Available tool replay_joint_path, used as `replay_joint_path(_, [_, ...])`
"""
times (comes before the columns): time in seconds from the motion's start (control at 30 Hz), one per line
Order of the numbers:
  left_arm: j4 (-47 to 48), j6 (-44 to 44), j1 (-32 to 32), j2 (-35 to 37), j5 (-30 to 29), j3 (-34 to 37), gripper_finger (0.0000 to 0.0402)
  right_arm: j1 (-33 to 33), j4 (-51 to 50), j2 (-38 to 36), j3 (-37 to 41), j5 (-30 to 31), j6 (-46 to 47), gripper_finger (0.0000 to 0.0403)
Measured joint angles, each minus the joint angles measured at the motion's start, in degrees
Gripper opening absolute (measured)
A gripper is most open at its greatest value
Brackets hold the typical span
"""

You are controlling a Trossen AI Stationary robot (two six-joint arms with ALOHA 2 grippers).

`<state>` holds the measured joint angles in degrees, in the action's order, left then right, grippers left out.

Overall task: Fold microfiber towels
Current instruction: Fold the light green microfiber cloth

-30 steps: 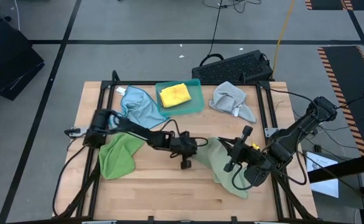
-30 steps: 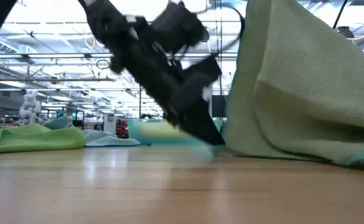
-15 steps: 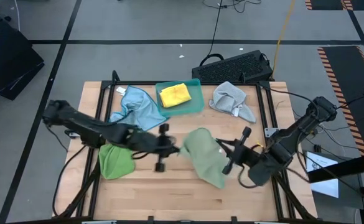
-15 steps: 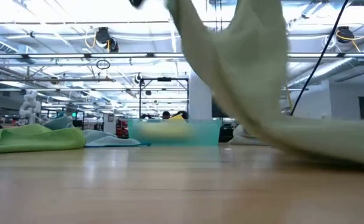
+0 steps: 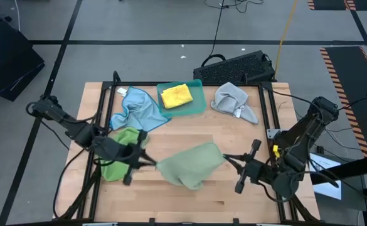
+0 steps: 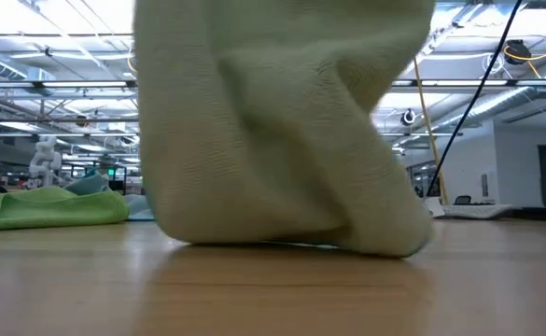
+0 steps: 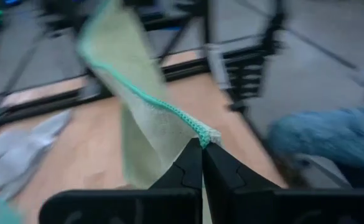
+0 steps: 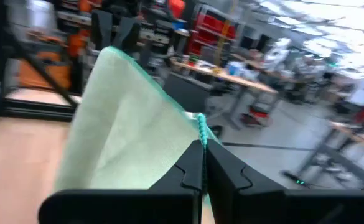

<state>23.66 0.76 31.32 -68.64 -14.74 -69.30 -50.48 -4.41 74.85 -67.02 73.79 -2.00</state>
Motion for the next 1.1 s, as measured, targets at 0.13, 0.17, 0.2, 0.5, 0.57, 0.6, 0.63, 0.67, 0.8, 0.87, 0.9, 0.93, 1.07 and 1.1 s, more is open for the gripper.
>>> replay_joint_path(0.13, [-0.8,-4.77,1.47,0.42,2.57,0.0,0.0007,-0.65,0.52,-0.04,0.0,-1.81,1.2,0.0004])
replay_joint_path(0.17, [-0.21,-5.9,1.69,0.94,0.78,0.0,0.0007,-0.65,0.91,-0.04,0.0,-1.38,0.92,0.0004])
replay_joint_path(0.2, [0.74,-6.56,1.65,1.58,-2.23,0.0,0.0005,-0.62,1.58,-0.04,0.0,0.2,-0.06,0.0004])
replay_joint_path(0.5, [12.12,-3.56,-9.47,5.48,-21.85,0.24,0.0004,4.0,2.52,-0.89,0.28,15.59,-9.1,0.0004])
replay_joint_path(0.57, [12.2,-2.58,-12.5,5.25,-17.45,1.09,0.0005,6.08,2.75,-1.06,1.09,15.55,-9.03,0.0004])
replay_joint_path(0.6, [11.76,-2.19,-13.86,4.89,-14.72,1.6,0.0007,7.11,2.85,-1.07,1.93,14.93,-8.97,0.0004])
replay_joint_path(0.63, [10.98,-2.08,-15.02,4.35,-12.25,2.17,0.0009,8.07,2.95,-1.06,2.94,13.93,-8.44,0.0004])
replay_joint_path(0.67, [10.19,-2.0,-15.81,3.69,-10.05,2.87,0.0009,9.12,2.82,-0.98,3.95,12.75,-7.76,0.0004])
replay_joint_path(0.8, [7.64,-2.62,-17.04,1.29,-6.03,5.12,0.0004,12.55,2.93,-1.3,7.76,11.69,-6.12,0.0004])
replay_joint_path(0.87, [5.63,-3.63,-17.7,0.48,-6.1,6.14,0.0007,13.91,2.92,-1.72,9.78,11.64,-6.0,0.0004])
replay_joint_path(0.9, [5.08,-3.81,-18.19,-0.1,-6.2,6.66,0.0009,14.51,2.93,-2.0,10.89,11.55,-5.79,0.0004])
replay_joint_path(0.93, [4.42,-3.91,-18.73,-0.84,-6.21,6.97,0.0009,15.07,2.89,-2.34,12.04,11.56,-5.37,0.0004])
replay_joint_path(1.07, [1.14,-5.16,-21.61,-3.63,-6.25,8.11,0.0004,17.04,2.87,-4.4,16.72,11.59,-3.56,0.0004])
replay_joint_path(1.1, [-0.14,-5.2,-22.18,-4.22,-5.81,8.11,0.0005,17.29,2.92,-4.85,17.63,11.62,-2.72,0.0004])
